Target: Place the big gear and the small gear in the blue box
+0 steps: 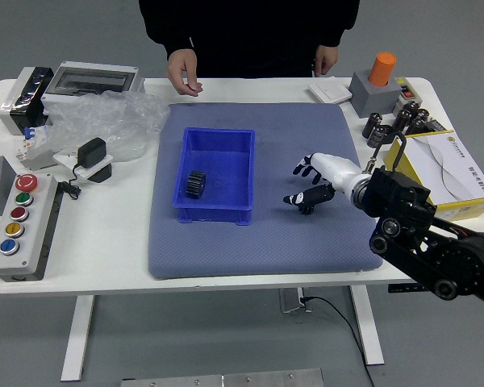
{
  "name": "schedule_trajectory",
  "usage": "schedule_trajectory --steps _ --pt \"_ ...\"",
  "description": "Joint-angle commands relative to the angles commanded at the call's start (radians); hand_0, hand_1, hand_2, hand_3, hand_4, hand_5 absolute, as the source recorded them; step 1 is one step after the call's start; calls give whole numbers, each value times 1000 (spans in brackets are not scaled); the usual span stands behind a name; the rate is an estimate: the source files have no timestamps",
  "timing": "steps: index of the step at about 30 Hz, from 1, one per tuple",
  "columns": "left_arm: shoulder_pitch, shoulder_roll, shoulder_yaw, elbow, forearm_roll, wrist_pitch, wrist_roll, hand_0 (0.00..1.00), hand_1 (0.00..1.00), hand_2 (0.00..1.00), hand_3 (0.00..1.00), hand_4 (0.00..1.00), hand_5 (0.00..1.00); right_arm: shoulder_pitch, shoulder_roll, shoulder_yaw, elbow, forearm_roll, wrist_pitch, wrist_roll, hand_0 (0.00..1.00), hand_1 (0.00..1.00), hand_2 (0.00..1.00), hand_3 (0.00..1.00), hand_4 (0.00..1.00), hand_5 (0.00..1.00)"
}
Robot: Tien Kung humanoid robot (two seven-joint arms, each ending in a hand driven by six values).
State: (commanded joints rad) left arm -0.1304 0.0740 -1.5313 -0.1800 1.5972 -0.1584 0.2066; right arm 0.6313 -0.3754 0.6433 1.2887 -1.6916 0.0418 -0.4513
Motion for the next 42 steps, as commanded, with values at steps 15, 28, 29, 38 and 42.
schedule_trajectory --steps 15,28,29,38,42 --pt "0 0 1 0 0 0 -1 725 675 681 687 425 11 -16 -12 -44 -1 -17 -11 -1 657 577 688 669 774 383" --pt "1 -4 2 0 1 0 0 725 674 680 685 426 13 -35 -1 -47 -34 -39 -39 24 639 563 670 653 700 308" --pt "1 -4 2 0 1 0 0 725 674 680 685 426 13 -37 0 -47 -36 -40 -40 24 639 563 670 653 700 308" --pt "3 -6 3 0 1 0 -1 723 674 678 685 430 17 -49 5 -45 -45 -48 -48 27 638 563 663 636 710 340" --pt "3 -6 2 0 1 0 -1 723 672 679 685 433 17 -53 7 -42 -46 -52 -57 29 646 539 644 611 688 325"
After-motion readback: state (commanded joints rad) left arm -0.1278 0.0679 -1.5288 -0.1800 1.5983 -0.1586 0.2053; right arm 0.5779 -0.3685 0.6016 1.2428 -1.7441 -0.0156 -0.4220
